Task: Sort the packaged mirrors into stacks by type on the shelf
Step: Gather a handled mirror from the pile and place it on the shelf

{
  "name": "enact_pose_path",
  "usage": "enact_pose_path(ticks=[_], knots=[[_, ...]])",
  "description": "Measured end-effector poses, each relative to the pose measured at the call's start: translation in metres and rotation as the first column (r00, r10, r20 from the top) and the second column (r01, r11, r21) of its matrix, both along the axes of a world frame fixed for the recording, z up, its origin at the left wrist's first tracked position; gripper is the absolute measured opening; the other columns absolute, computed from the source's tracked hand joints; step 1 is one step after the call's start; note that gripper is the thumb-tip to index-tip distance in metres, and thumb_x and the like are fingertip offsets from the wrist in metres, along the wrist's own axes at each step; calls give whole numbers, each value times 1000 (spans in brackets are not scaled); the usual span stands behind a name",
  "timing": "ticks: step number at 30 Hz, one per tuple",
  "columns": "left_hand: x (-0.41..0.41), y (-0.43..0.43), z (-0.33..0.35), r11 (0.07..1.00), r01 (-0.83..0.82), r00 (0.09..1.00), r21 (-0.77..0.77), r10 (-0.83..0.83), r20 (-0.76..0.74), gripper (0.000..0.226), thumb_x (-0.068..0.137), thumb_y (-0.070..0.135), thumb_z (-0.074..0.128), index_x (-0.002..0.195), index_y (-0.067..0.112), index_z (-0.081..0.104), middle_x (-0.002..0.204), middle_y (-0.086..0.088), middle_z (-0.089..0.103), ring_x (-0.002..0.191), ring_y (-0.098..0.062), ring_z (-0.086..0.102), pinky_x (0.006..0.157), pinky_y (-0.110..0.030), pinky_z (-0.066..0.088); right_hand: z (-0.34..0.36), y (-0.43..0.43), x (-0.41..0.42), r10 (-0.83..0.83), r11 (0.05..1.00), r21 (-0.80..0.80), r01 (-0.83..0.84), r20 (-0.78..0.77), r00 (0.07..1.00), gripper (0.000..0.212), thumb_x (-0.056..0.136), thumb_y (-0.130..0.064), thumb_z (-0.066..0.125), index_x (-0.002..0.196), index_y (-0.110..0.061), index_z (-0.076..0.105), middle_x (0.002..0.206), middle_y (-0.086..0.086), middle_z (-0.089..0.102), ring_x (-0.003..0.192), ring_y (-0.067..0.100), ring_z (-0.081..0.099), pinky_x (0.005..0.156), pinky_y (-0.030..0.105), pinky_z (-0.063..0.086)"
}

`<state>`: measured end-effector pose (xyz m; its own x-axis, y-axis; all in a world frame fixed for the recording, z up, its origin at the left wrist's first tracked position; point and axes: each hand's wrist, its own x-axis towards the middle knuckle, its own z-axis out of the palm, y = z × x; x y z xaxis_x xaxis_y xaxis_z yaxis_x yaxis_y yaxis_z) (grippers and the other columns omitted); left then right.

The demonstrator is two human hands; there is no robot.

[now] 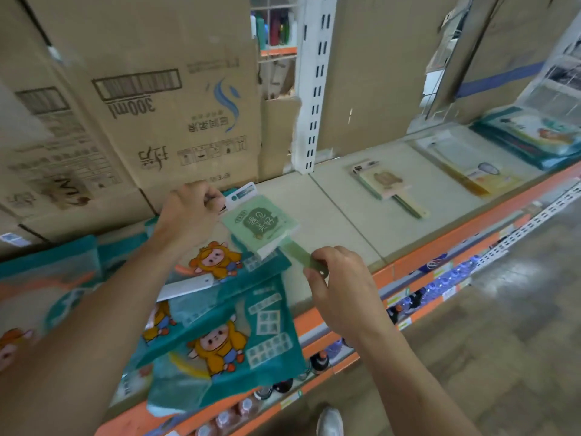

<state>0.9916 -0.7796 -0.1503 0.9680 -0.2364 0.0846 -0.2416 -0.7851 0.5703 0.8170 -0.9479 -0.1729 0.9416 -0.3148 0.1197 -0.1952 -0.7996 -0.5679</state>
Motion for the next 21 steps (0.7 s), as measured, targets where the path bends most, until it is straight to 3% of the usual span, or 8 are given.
enact_pose_path(ticks=[8,11,15,21], knots=[[17,-96,-5,998,59,998,20,-59,-10,14,93,26,51,87,22,63,86,3,66,74,-10,56,58,-25,34,-8,-79,1,-88,996,15,89,-23,996,28,94,-29,51,118,-14,56,106,-2,57,103,17,48,90,27,39],[23,-132,-10,994,87,994,-62,-91,-57,13,92,26,53,87,23,65,85,1,67,72,-10,58,53,-21,35,-10,-106,0,-122,992,22,123,-19,992,28,94,-28,52,117,-13,57,105,-1,58,102,17,49,92,27,40],[31,-179,-19,974,86,983,-207,-117,-140,17,89,22,58,73,25,61,77,-3,65,63,-18,56,56,-25,40,-14,-139,-3,-167,986,19,167,-1,986,24,94,-25,52,114,-12,57,102,-1,57,100,17,48,90,25,37],[37,-237,-31,959,101,960,-264,-163,-226,16,90,18,58,75,22,61,72,0,64,53,-14,57,52,-23,45,-24,-182,-3,-228,973,26,228,-13,974,20,94,-26,52,110,-15,56,99,-3,54,99,16,46,90,28,40]])
